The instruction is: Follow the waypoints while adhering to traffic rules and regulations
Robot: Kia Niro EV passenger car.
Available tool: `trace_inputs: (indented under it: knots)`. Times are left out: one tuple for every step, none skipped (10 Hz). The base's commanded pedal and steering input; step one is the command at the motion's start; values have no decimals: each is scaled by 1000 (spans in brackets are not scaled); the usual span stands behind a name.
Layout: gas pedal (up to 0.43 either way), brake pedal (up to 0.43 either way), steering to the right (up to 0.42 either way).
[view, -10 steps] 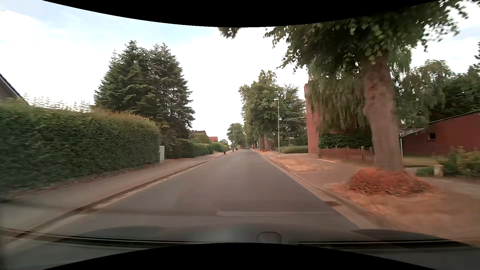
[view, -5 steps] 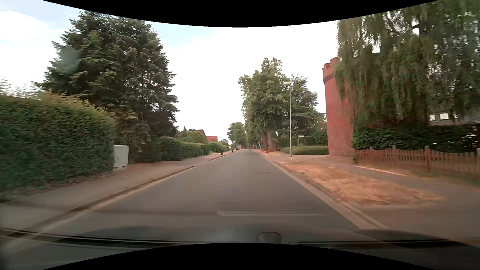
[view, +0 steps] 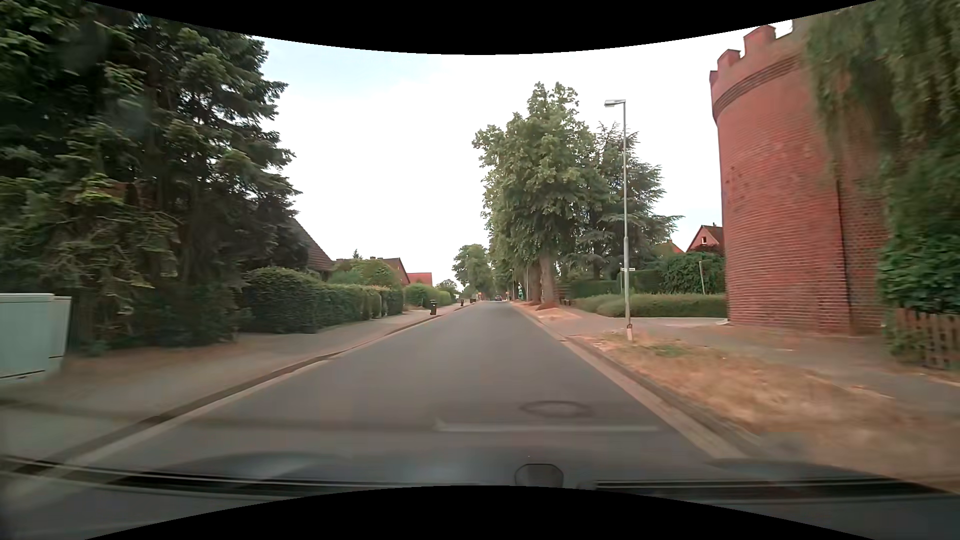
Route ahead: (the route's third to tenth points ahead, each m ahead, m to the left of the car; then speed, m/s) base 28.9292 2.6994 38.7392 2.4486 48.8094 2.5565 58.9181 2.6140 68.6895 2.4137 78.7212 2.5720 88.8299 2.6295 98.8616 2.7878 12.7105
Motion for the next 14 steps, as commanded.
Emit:
trace_inputs:
  knots:
    - [138, 0, -5]
    - [138, 0, -6]
    - [138, 0, -5]
    - [138, 0, -5]
    - [138, 0, -5]
    - [138, 0, -6]
    - [138, 0, -5]
    - [138, 0, -5]
    - [138, 0, -5]
    - [138, 0, -5]
    - [138, 0, -5]
    - [138, 0, -4]
    - [138, 0, -4]
    - [138, 0, -3]
